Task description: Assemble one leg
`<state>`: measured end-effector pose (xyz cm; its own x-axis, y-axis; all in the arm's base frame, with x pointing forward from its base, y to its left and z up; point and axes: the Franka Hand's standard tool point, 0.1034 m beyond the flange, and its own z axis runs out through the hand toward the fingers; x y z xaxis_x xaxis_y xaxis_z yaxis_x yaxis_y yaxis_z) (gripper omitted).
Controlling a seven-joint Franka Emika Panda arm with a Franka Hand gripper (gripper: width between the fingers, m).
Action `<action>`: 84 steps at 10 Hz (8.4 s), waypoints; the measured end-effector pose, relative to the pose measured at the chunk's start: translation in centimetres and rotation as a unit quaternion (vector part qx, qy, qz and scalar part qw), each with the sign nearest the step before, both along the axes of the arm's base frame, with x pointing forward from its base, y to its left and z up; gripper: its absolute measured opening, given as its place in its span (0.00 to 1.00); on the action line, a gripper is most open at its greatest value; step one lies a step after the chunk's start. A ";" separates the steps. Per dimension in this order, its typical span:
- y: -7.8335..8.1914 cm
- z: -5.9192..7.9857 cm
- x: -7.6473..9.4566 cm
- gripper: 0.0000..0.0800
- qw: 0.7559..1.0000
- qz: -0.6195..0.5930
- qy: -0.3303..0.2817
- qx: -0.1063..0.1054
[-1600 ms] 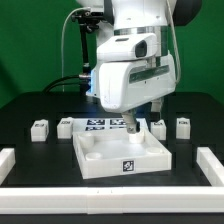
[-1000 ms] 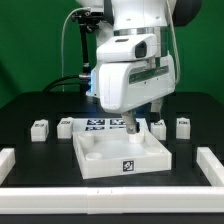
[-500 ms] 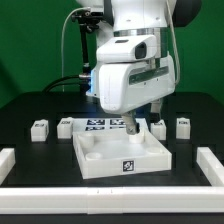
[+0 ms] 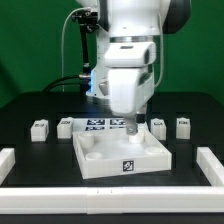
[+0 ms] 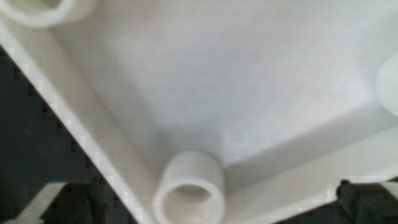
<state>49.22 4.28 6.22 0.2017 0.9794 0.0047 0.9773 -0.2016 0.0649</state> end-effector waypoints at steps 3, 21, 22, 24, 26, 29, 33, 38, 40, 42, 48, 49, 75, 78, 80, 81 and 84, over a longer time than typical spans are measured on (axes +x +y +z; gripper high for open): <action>-0.2 -0.1 -0.1 0.81 1.000 0.011 0.000 -0.013; -6.6 -5.3 -10.9 0.81 0.965 0.248 0.082 -0.017; -6.7 -5.6 -10.9 0.81 0.965 0.248 0.084 -0.016; -6.7 -5.5 -10.3 0.81 0.964 0.252 0.085 -0.018; -6.8 -5.5 -10.0 0.70 0.964 0.252 0.084 -0.019; -6.8 -5.5 -10.0 0.30 0.964 0.252 0.084 -0.019; -6.8 -5.3 -9.7 0.09 0.965 0.251 0.077 -0.019; -6.8 -5.3 -9.7 0.09 0.965 0.251 0.077 -0.019; -6.8 -5.3 -8.3 0.09 0.966 0.249 0.070 -0.021; -7.1 -5.5 -6.1 0.09 0.981 0.188 0.042 -0.014; -6.9 -5.6 -6.2 0.07 0.989 0.146 0.025 -0.006; -6.9 -5.6 -6.2 0.07 0.989 0.145 0.025 -0.006; 2.0 -5.6 -0.7 0.81 0.991 0.125 0.042 -0.007; 1.7 -4.7 -1.6 0.81 0.993 0.111 0.041 -0.011; 1.2 -2.6 -3.3 0.81 0.995 0.096 0.031 -0.015; 1.1 -1.5 -4.0 0.81 0.995 0.091 0.027 -0.019; 1.1 -1.1 -4.2 0.81 0.997 0.075 0.025 -0.020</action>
Offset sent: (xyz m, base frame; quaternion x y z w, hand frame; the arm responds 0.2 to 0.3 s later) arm 0.0000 0.0000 0.0000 0.0000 0.0000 0.0000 1.0000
